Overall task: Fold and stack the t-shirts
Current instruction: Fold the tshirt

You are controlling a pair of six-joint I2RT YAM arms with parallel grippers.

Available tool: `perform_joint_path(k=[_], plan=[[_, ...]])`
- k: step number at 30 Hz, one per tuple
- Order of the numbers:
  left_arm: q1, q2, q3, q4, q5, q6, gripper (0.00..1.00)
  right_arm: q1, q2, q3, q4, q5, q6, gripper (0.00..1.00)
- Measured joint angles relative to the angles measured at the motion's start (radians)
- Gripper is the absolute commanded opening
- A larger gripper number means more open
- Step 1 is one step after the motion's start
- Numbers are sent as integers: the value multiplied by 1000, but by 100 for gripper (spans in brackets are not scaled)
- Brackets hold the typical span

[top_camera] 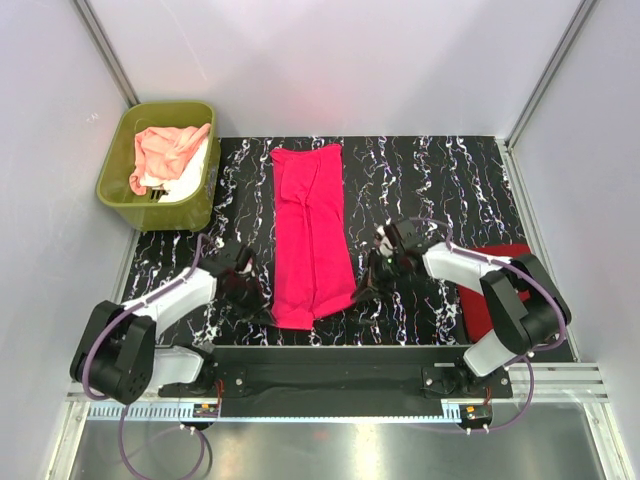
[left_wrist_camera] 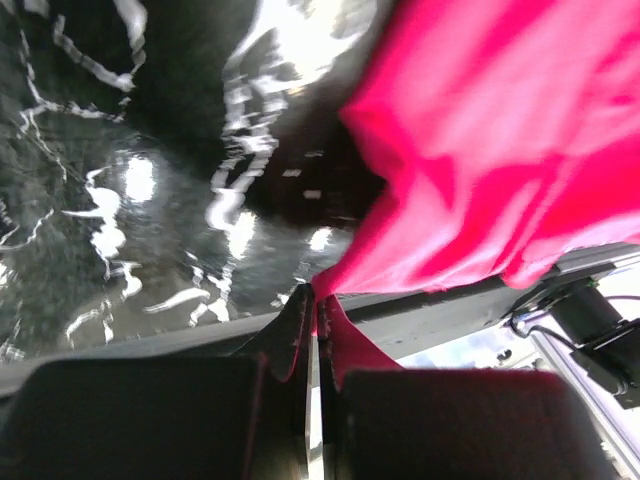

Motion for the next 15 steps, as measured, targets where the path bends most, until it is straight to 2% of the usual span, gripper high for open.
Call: perform_joint_path(k=[5,9,15], plan=[[0,58,206,-92,-51,39,0,-14,51,181,-56,10,-44,0],[12,155,401,-129,-78,69,0,-45,119,295,-114,14,-74,0],[87,351,657,-140,-80,93,0,-108,282,551,-222,13,-139,0]])
